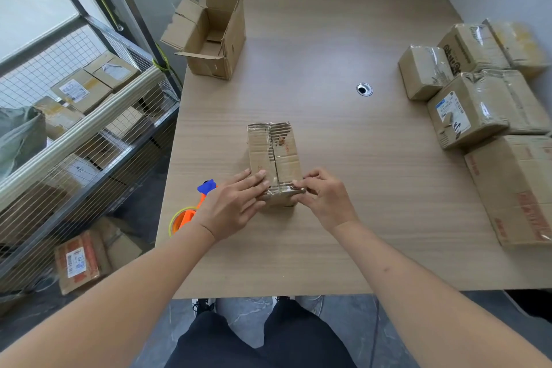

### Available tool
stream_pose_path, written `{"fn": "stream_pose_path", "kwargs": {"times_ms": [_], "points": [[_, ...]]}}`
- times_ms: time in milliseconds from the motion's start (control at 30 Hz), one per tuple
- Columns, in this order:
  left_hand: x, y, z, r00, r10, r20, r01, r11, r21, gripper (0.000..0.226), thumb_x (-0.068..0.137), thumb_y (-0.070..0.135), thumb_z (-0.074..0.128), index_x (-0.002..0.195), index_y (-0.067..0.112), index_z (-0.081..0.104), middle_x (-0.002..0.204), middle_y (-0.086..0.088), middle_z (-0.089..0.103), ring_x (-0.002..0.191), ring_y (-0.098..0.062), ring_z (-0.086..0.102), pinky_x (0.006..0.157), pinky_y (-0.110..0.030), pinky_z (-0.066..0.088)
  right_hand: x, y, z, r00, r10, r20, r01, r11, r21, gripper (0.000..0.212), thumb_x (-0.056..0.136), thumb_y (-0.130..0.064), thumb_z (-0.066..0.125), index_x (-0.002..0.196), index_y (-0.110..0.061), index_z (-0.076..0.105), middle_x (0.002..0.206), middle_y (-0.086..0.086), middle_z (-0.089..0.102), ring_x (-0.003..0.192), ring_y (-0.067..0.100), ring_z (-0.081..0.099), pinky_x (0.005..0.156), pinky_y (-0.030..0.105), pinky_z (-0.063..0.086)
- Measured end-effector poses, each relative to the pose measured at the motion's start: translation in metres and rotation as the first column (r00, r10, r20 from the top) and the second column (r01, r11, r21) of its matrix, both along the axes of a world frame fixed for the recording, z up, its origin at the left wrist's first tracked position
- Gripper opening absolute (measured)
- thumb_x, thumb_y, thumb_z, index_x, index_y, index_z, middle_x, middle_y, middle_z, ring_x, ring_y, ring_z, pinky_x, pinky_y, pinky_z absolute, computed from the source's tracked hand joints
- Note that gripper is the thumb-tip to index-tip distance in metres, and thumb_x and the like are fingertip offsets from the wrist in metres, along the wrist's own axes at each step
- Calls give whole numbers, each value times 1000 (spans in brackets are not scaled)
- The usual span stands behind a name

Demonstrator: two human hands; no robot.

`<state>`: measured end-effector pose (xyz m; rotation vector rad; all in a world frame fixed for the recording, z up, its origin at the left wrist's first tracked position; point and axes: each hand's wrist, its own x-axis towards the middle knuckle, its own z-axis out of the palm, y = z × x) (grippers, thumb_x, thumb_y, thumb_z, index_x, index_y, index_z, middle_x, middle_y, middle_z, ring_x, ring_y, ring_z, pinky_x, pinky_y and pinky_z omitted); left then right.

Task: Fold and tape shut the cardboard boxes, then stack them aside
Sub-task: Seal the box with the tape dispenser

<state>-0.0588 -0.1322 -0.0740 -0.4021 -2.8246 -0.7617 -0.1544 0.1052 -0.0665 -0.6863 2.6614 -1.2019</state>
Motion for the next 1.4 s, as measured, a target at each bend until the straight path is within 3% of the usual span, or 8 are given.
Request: {"fn": "stream_pose_path", "kwargs": {"times_ms": [133,267,400,533,833,1067,1167,1400], "points": [[6,-10,10,998,12,69,-15,999,42,51,101,19,43,151,11,48,162,2,38,139,-19,50,107,-34,48,11,-17,17,997,6,-73,4,990,139,76,65,-59,88,123,-14,65,130,6,44,121,22,52,106,41,49],[5,-20,2,992,44,121,-48,999,26,65,86,-2,44,150,9,48,162,-1,37,140,-23,49,96,-42,56,22,-51,26,999,38,-4,-33,903,429,124,61,-81,76,159,-32,19,163,12,-1,150,34,12,119,48,30],[-3,-30,3,981,76,178,-73,997,-24,69,80,-6,47,149,-2,45,160,-14,38,146,-30,40,112,-46,45,24,-76,20,997,3,77,-44,840,541,122,75,-73,72,162,-31,-3,165,9,-22,149,38,13,119,49,33],[-9,-42,3,959,138,248,-124,990,-73,73,80,-8,50,152,-4,38,161,-19,34,150,-35,31,120,-46,34,28,-88,19,998,-60,33,28,794,607,125,66,-80,65,161,-29,3,166,13,-18,146,40,21,118,50,30],[-26,-73,11,905,228,361,-188,972,-142,81,81,-4,62,154,-6,29,153,-27,34,146,-41,31,121,-43,30,26,-125,29,964,-181,193,-19,681,732,131,70,-84,56,161,-18,-10,157,19,-40,148,53,-23,119,66,6],[-38,-75,26,897,204,393,-137,972,-192,76,87,4,60,157,2,28,155,-23,32,140,-40,34,113,-45,36,23,-130,31,959,-238,155,48,674,737,114,82,-65,67,158,-20,-5,159,19,-32,143,51,11,115,57,23],[-45,-76,29,910,177,375,-105,973,-205,77,86,5,61,156,1,29,153,-24,36,140,-40,36,114,-44,35,23,-134,32,942,-316,115,150,701,697,120,74,-60,75,155,-38,-11,161,16,-23,135,47,25,109,54,29],[-53,-79,43,895,214,390,-91,947,-310,78,93,20,59,159,7,20,159,-17,31,148,-34,28,117,-47,35,15,-136,32,900,-435,32,325,718,616,97,72,-77,66,151,-56,14,167,10,4,127,42,45,104,50,38]]}}
